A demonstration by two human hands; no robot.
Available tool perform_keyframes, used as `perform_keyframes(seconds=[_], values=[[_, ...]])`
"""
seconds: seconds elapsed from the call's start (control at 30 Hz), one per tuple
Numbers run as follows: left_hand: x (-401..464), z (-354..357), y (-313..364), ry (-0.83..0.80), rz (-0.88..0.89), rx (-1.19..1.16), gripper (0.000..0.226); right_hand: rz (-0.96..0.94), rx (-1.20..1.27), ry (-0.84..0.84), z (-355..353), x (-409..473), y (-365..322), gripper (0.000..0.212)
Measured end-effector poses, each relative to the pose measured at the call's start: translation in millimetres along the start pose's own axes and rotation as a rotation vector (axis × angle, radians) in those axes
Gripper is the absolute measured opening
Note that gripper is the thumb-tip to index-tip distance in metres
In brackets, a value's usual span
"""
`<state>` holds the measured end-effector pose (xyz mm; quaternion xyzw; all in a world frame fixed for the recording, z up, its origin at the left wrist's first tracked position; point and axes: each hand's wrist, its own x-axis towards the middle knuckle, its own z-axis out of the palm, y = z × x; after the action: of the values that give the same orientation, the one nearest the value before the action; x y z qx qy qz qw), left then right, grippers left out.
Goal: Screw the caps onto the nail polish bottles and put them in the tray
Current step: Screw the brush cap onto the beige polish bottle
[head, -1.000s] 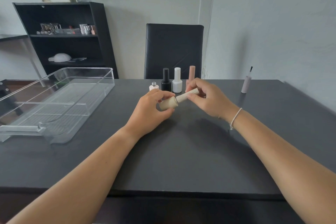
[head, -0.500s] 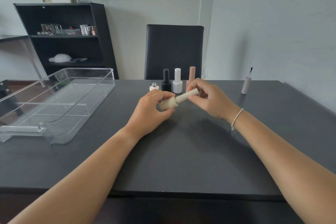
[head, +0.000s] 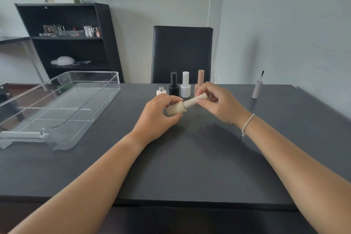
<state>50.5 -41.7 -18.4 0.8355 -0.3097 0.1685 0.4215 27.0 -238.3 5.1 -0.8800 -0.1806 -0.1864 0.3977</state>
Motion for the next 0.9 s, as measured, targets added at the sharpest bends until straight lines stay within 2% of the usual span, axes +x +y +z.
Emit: perform_keyframes(seconds=[0.07,0.2,0.27,0.4,0.5,0.7,0.77,0.87,0.9], values=[[0.1,-0.2,0.2,-0.005,0.001,0.005,0.033,0.009,-0.032,0.010,-0.2,0.2,-0.4,0.009],[0.1,0.0,0.2,-0.008,0.000,0.006,0.033,0.047,-0.050,0.032,1.2,2.5,3.8,0.034],[0.2,0.2,0.2,-0.005,-0.002,0.005,0.033,0.052,-0.033,0.027,1.2,2.4,3.8,0.038],[0.2,0.0,0.5,-0.010,0.001,0.011,0.033,0.014,0.023,0.007,-0.4,-0.3,-0.8,0.010],[0.1,-0.1,0.8,-0.012,-0.002,0.016,0.033,-0.005,0.000,-0.004,-1.1,-1.3,-1.4,0.007],[-0.2,-0.4,1.6,-0.019,-0.009,0.016,0.033,0.056,-0.042,0.027,-0.1,1.5,1.0,0.042],[-0.3,-0.4,1.4,-0.022,-0.009,0.017,0.033,0.049,-0.021,0.018,-0.2,0.7,0.2,0.037],[-0.7,-0.2,0.9,-0.021,-0.015,0.012,0.033,0.023,0.021,-0.007,-0.8,-0.9,-1.2,0.012],[-0.6,-0.3,0.9,-0.020,-0.017,0.010,0.033,0.012,0.015,-0.014,-0.7,-1.3,-1.4,0.015]])
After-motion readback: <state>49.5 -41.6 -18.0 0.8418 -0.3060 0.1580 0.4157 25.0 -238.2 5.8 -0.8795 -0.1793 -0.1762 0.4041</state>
